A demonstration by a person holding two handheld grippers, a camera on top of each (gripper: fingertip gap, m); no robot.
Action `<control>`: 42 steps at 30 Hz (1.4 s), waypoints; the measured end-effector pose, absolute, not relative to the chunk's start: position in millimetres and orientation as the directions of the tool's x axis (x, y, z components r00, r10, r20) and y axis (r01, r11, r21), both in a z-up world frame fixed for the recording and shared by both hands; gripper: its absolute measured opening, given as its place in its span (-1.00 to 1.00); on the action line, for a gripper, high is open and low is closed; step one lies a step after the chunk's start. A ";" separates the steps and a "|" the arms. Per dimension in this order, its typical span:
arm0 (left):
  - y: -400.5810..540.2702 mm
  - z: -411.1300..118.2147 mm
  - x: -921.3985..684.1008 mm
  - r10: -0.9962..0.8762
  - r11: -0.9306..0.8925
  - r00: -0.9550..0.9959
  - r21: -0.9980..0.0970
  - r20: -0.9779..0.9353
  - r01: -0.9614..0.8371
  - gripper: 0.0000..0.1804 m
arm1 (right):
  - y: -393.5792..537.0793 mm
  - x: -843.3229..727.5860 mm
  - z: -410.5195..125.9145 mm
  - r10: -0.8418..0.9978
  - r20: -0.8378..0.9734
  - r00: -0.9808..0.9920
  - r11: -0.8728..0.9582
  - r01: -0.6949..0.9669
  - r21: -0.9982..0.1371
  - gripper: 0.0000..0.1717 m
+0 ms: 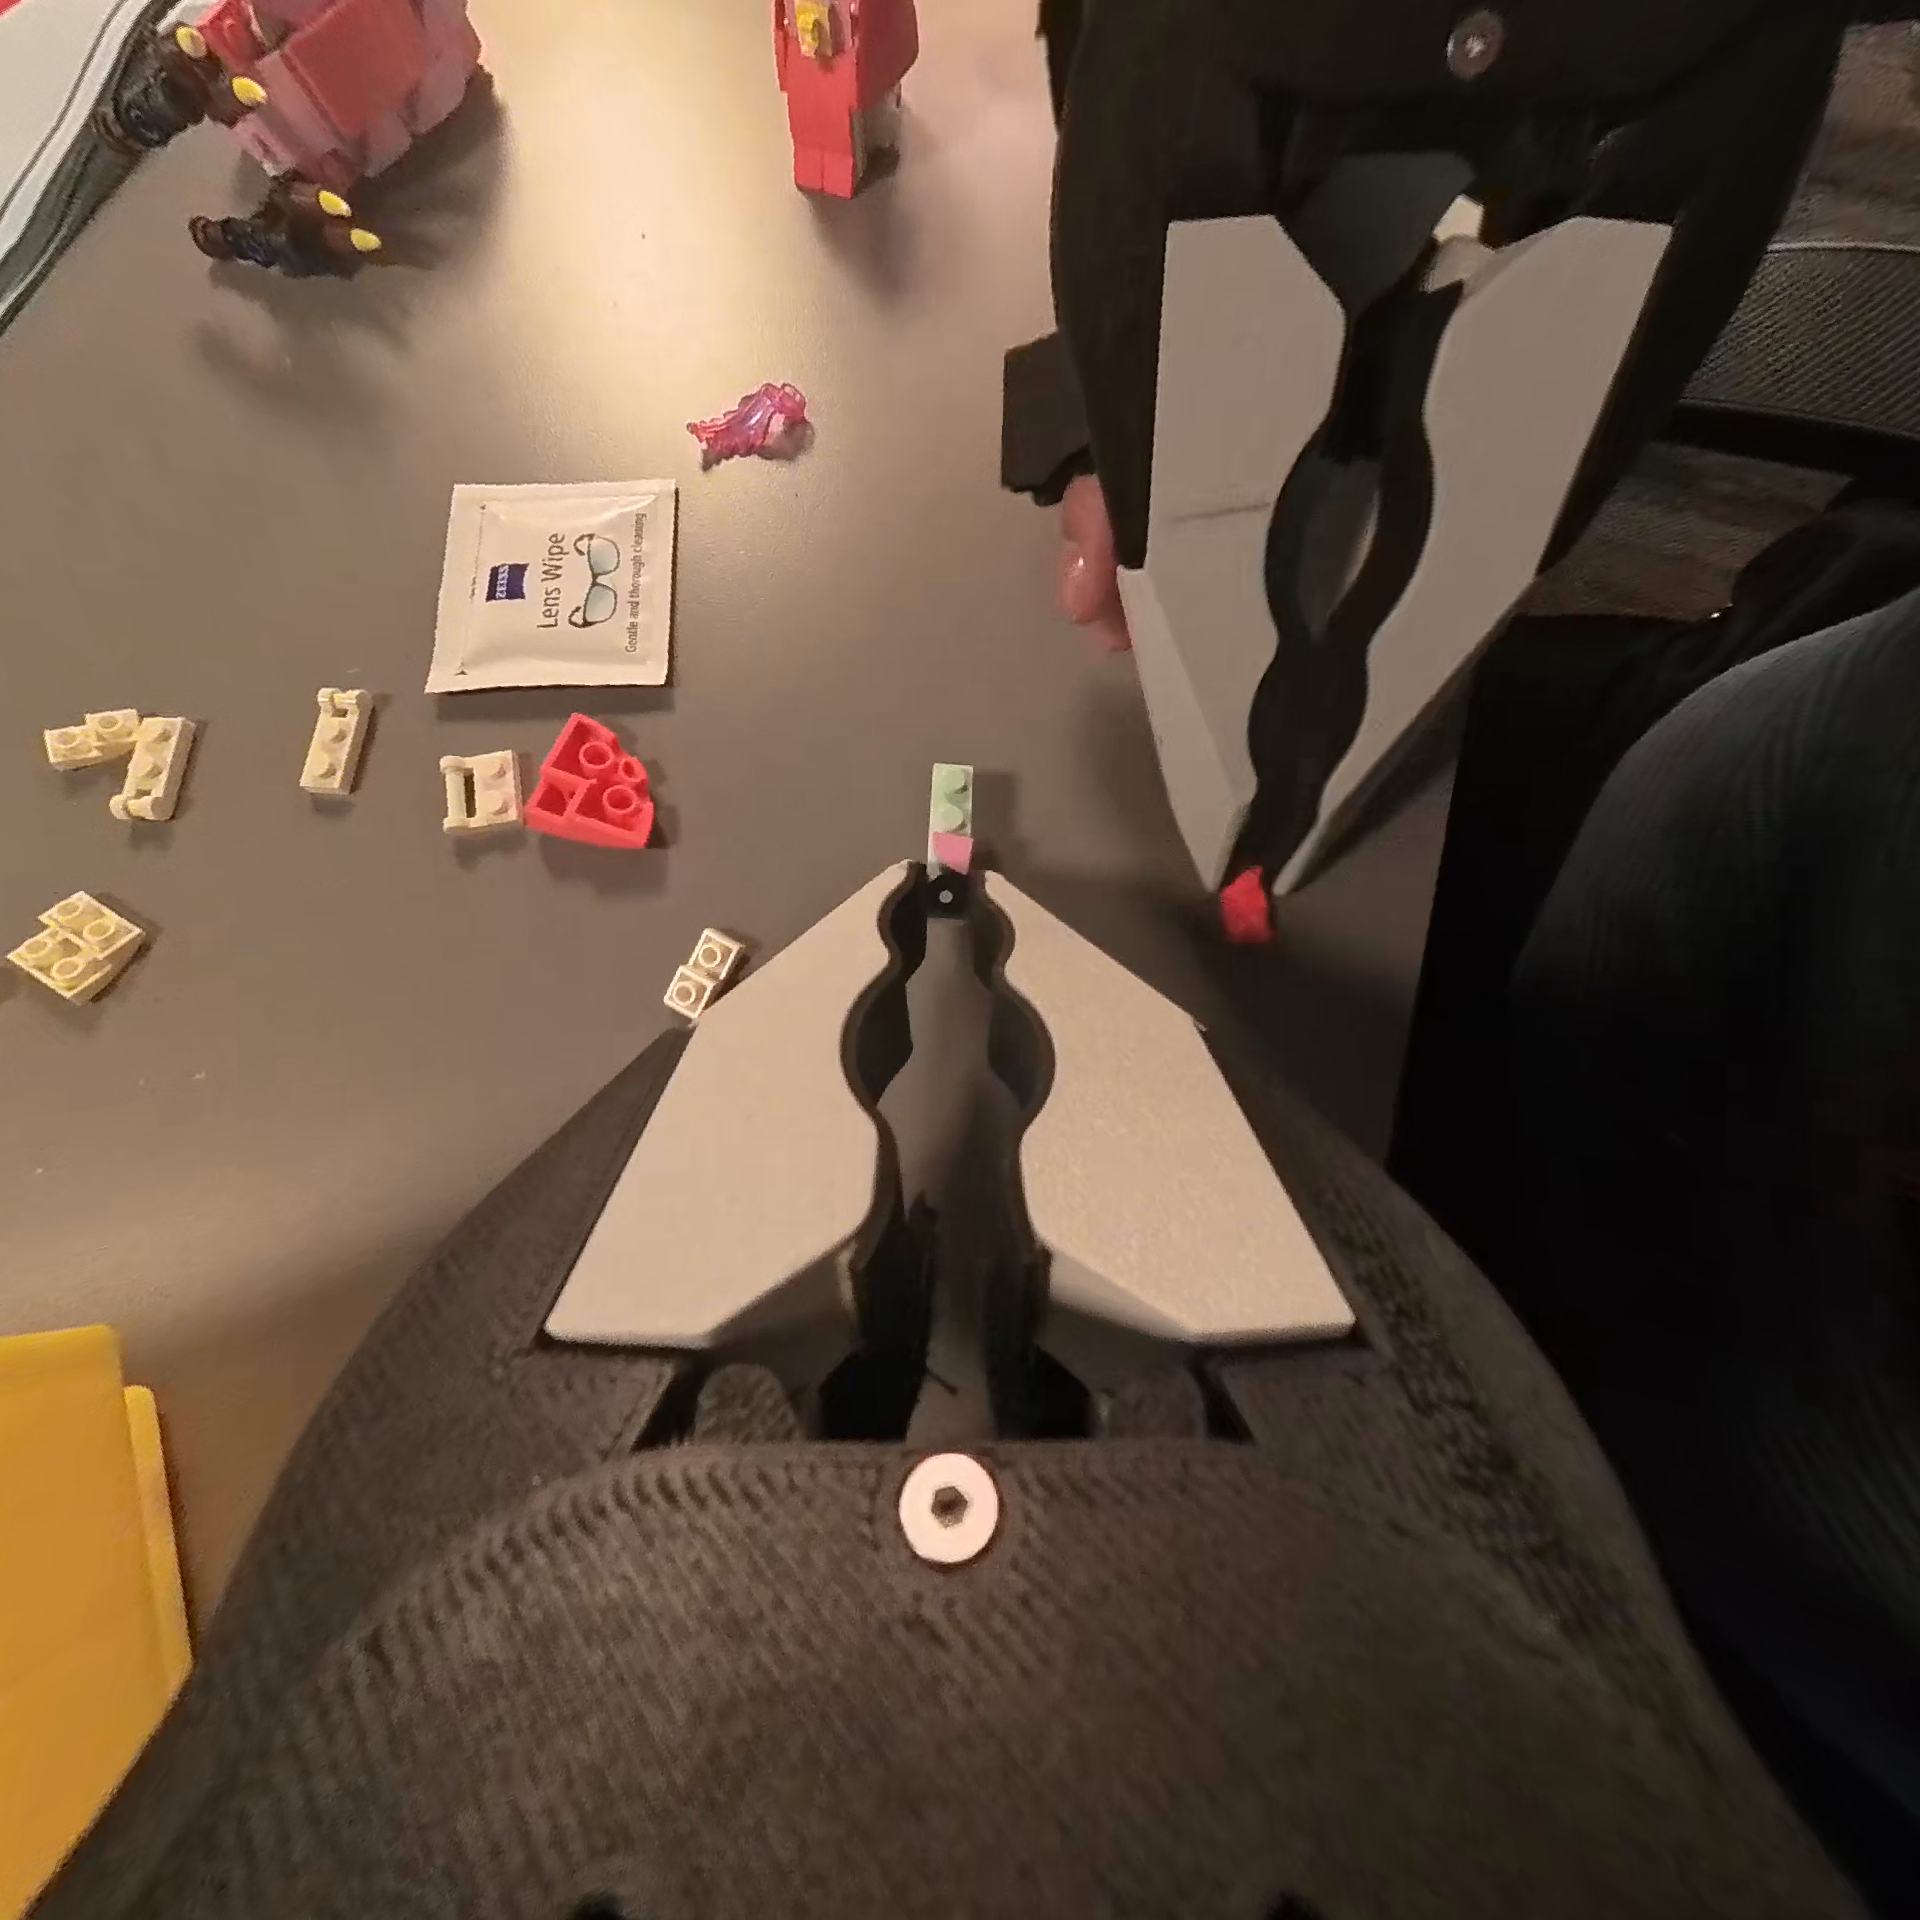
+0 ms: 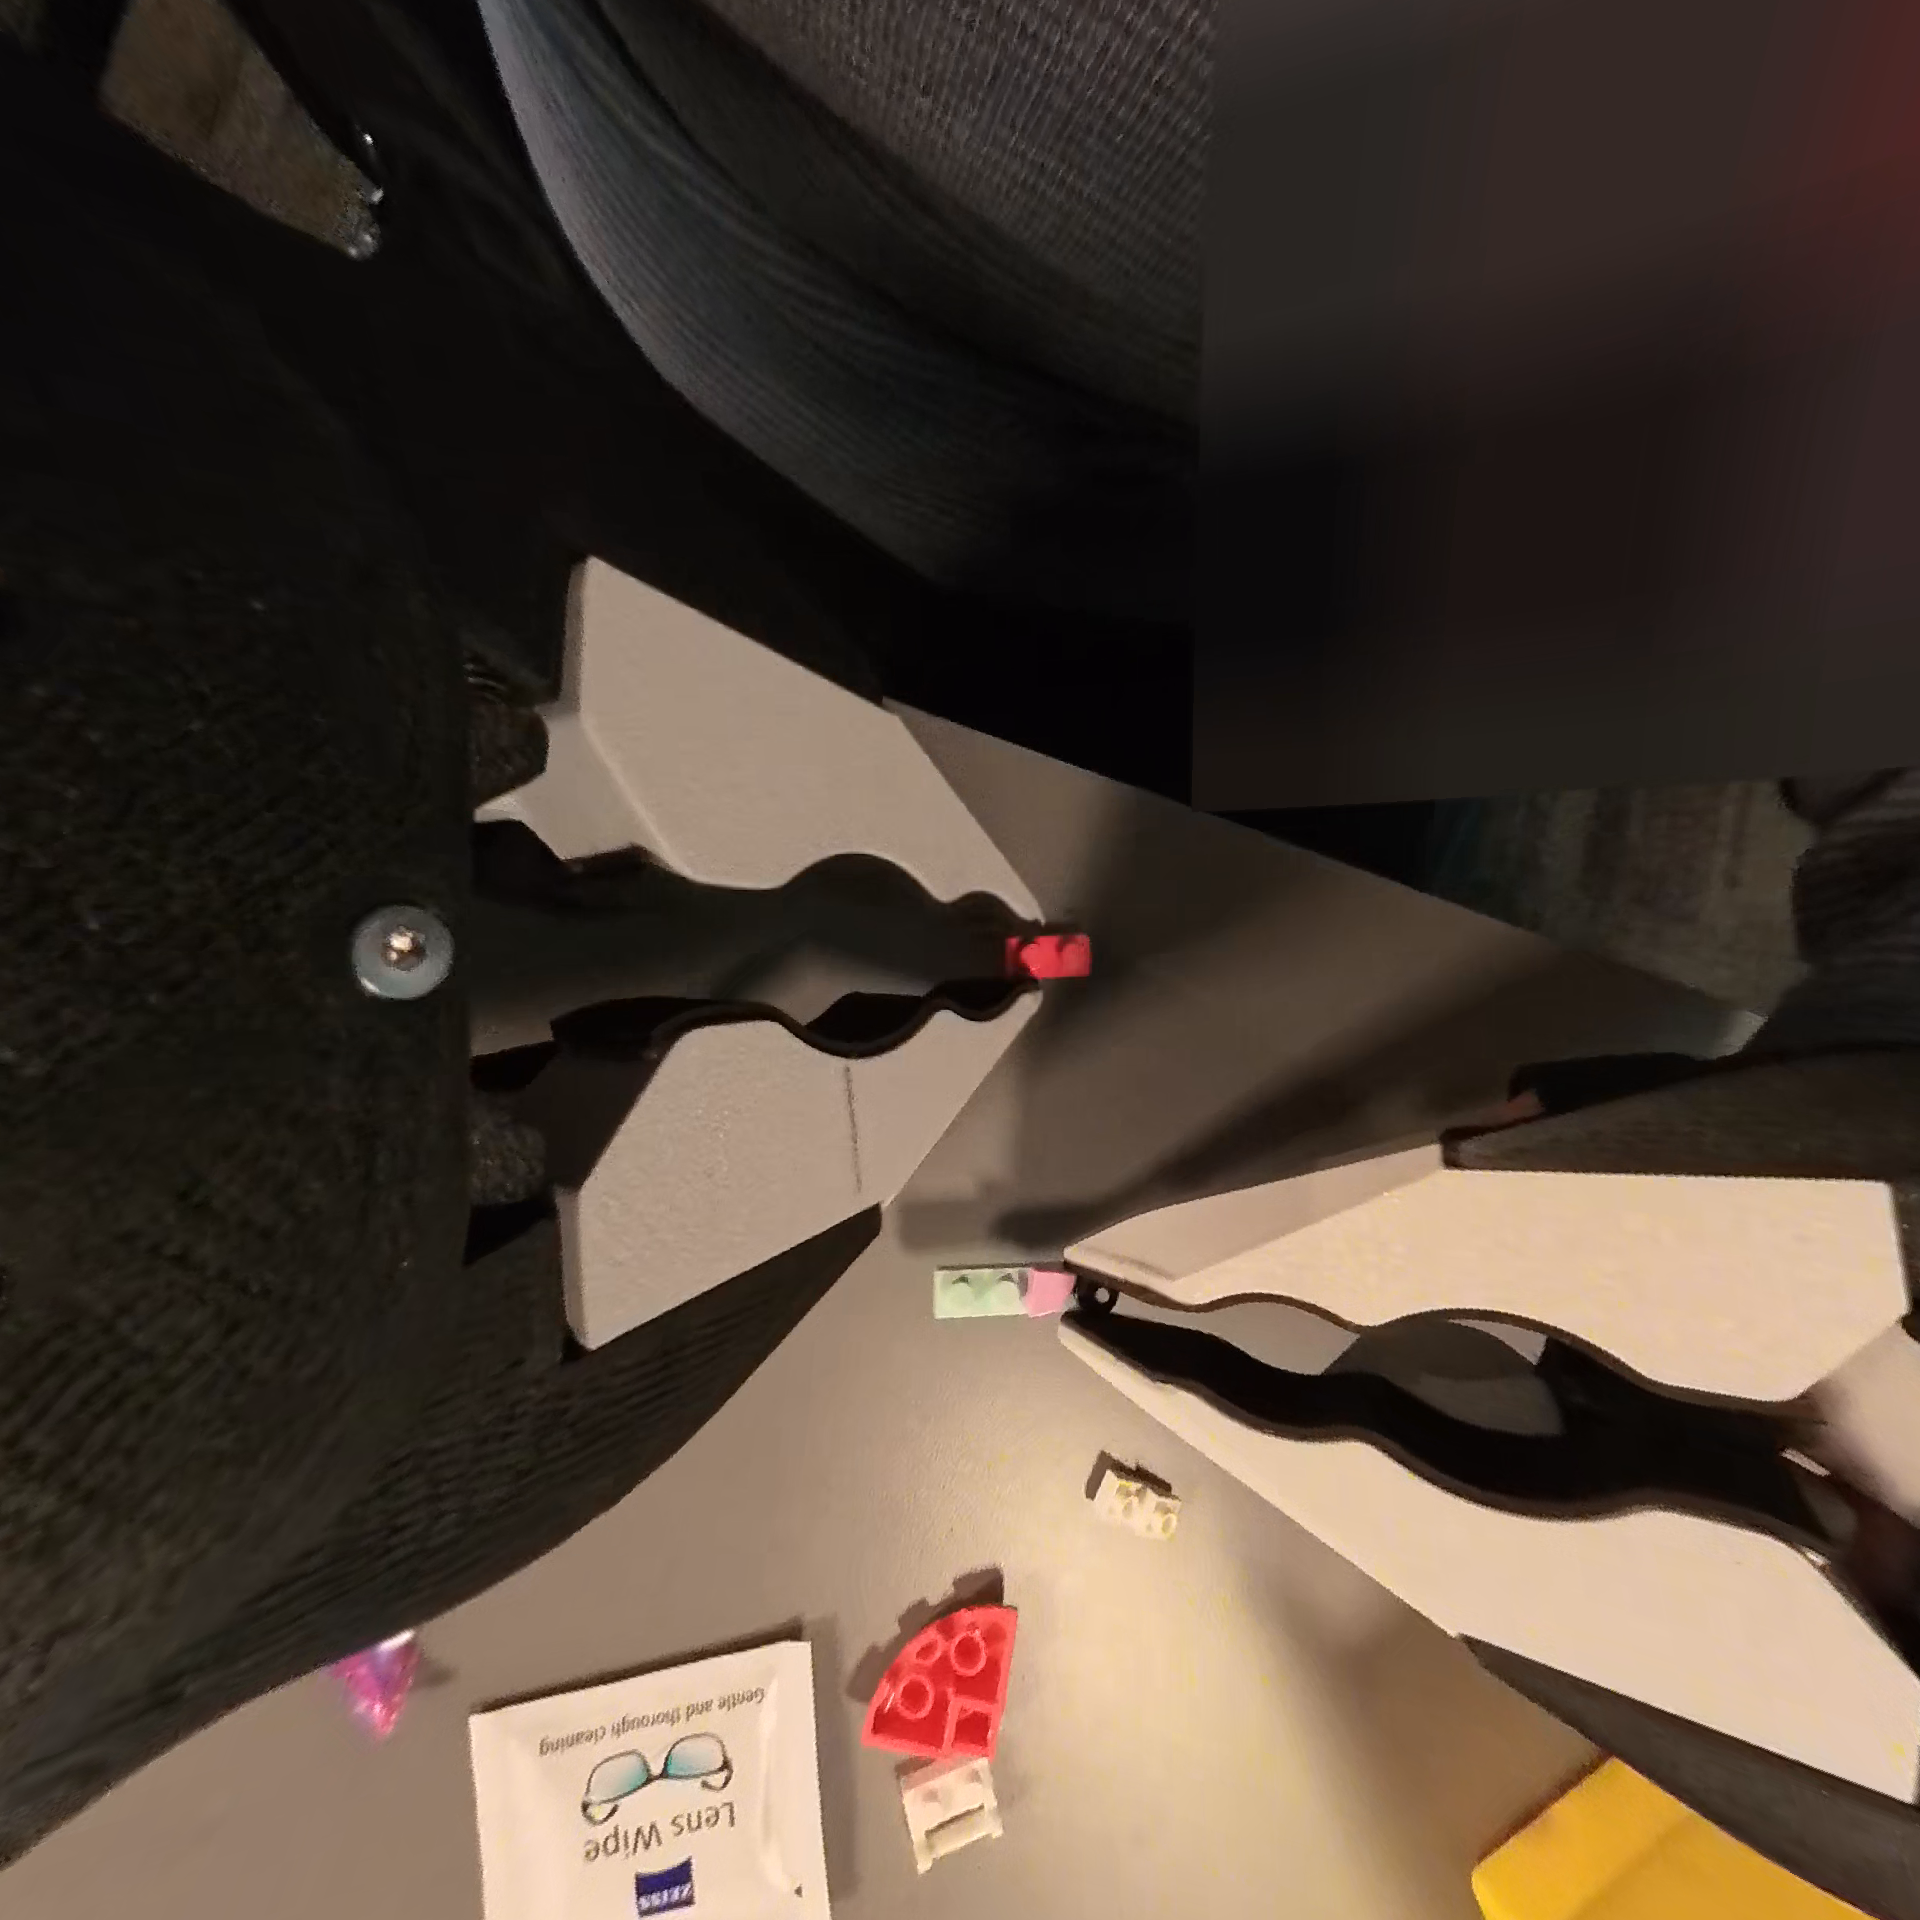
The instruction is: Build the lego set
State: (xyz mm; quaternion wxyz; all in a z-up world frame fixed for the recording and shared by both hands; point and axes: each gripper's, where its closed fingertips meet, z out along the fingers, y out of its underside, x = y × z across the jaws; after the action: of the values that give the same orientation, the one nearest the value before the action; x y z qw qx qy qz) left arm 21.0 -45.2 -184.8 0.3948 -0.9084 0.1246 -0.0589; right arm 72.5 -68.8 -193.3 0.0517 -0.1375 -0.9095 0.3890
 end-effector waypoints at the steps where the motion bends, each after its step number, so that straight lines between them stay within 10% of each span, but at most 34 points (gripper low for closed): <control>1: -44.8 -184.7 21.3 -0.274 -0.655 0.962 -0.734 0.007 -0.181 -0.93 | -67.3 72.3 -193.3 0.293 -0.008 -0.956 0.668 0.211 -0.714 -0.93; 42: -37.6 -194.4 41.0 -0.381 -0.639 0.924 -0.731 0.030 -0.240 -0.92 | -27.1 45.1 -190.3 0.464 -0.004 -0.886 0.680 0.359 -0.639 -0.87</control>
State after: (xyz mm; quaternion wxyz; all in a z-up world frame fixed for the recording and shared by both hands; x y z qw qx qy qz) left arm 41.0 -37.6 -194.4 0.3886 -0.9006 0.1722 -0.0908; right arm 45.1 -27.1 -190.3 0.0795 -0.2255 -0.9131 0.3303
